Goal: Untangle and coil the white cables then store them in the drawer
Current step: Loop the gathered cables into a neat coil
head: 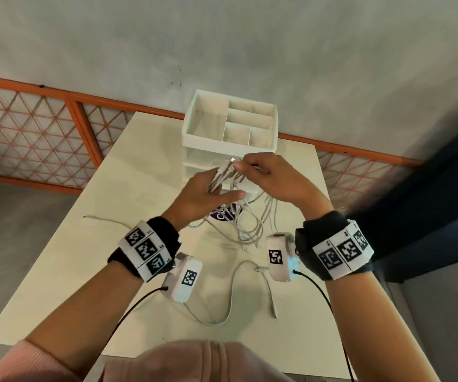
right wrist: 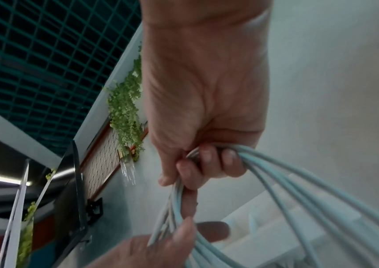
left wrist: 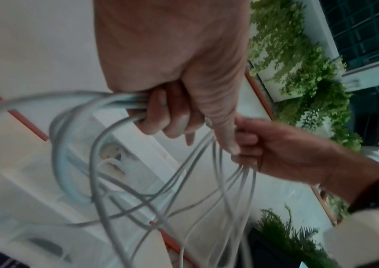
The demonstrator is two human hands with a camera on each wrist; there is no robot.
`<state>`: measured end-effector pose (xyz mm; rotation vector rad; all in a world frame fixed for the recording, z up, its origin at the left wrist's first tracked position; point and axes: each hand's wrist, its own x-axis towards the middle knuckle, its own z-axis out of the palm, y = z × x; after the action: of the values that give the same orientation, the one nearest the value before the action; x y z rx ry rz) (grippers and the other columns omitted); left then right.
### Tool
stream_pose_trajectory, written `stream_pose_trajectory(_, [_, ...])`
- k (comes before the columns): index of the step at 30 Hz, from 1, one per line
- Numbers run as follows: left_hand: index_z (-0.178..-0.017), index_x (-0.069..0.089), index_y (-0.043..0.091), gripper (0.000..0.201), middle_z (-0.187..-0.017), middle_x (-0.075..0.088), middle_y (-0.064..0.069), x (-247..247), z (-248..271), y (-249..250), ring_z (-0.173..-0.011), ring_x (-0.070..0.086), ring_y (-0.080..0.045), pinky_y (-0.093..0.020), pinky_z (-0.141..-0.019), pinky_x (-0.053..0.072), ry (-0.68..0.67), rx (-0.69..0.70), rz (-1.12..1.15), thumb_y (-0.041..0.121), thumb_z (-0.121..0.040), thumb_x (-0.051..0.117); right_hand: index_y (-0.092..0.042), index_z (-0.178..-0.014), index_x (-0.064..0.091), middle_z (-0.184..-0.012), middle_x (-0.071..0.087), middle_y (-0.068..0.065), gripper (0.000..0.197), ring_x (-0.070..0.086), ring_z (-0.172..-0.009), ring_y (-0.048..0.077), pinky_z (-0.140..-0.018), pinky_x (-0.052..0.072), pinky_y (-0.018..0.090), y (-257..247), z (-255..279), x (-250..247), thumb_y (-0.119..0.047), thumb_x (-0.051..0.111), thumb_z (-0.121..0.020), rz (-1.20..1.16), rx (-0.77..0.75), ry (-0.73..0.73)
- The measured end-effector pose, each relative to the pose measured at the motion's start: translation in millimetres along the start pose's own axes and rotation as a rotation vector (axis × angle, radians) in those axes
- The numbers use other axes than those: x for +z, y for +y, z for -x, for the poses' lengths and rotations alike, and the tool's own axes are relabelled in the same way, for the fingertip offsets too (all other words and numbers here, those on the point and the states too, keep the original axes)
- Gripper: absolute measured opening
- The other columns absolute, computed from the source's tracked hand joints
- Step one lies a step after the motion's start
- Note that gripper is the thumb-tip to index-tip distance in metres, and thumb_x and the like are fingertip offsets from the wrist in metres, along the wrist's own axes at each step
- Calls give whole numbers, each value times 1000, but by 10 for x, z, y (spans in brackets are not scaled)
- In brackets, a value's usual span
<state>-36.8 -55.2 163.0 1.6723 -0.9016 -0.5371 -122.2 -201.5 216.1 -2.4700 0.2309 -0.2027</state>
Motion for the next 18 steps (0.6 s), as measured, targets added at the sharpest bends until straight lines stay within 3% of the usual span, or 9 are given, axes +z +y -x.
stream_pose_trajectory(2, [-72,66,19,20,-56,55,-14,27,-24,-76,-53,49,-14,-29,-59,40,-31,-4,-17,33,-86,67,-13,-64,49,-60,42,-5,38,38,-52,2,-56,32,15,-5,18,-12,-30,47,-98,-69,0,-17])
stream_pose_trajectory(3, [-79,68,12,24,-64,61,-18,26,-39,-105,-57,54,-20,-32,-63,43,-19,-4,-44,33,-89,62,-9,-69,54,-60,44,-6,35,39,-53,2,-56,33,14,6,41,-26,-30,49,-97,-110,13,-30])
stream_pose_trajectory(4, [-80,67,14,22,-67,65,-16,16,-50,-117,-60,59,-18,-31,-65,45,12,15,-78,29,-92,58,-7,-77,60,-61,50,-9,28,44,-53,-1,-57,35,11,32,62,-40,-28,54,-95,-180,35,-37])
stream_pose_trajectory(6, [-75,60,24,20,-64,62,5,-28,-60,-84,-59,58,4,-13,-62,42,116,97,-149,22,-94,55,-8,-91,65,-62,61,-16,14,53,-57,-5,-56,38,7,123,94,-59,-21,68,-86,-331,89,-32])
stream_pose_trajectory(8, [-79,57,23,16,-63,55,19,-84,-73,-22,-57,54,14,-5,-58,38,220,167,-182,20,-94,55,-9,-92,66,-57,61,-19,17,52,-53,-4,-54,39,9,291,121,-48,-19,74,-80,-328,139,-21])
stream_pose_trajectory(11, [-83,61,18,15,-49,49,13,-246,-96,13,-46,45,-1,-11,-51,34,368,228,-131,21,-95,53,-10,-83,68,-51,54,-9,15,46,-44,0,-54,40,17,622,197,23,-22,75,-79,-240,261,-17])
stream_pose_trajectory(14, [-85,65,15,20,-62,59,-5,-445,-148,-2,-55,49,-7,-12,-56,36,485,253,-175,25,-96,51,-1,-79,65,-53,52,-1,29,46,-48,8,-58,36,28,990,293,94,-29,72,-80,-162,377,35])
stream_pose_trajectory(16, [-88,66,7,25,-62,58,1,-508,-159,-60,-57,54,-1,-9,-56,36,501,248,-250,24,-96,50,3,-75,60,-56,52,1,38,47,-54,14,-61,37,30,1173,321,105,-33,72,-80,-118,420,73])
stream_pose_trajectory(18, [-95,65,4,29,-66,63,-3,-501,-144,-187,-62,61,-9,-20,-58,41,499,230,-337,28,-97,48,3,-69,54,-58,49,2,42,45,-56,15,-61,36,30,1318,308,77,-32,74,-78,-96,444,133])
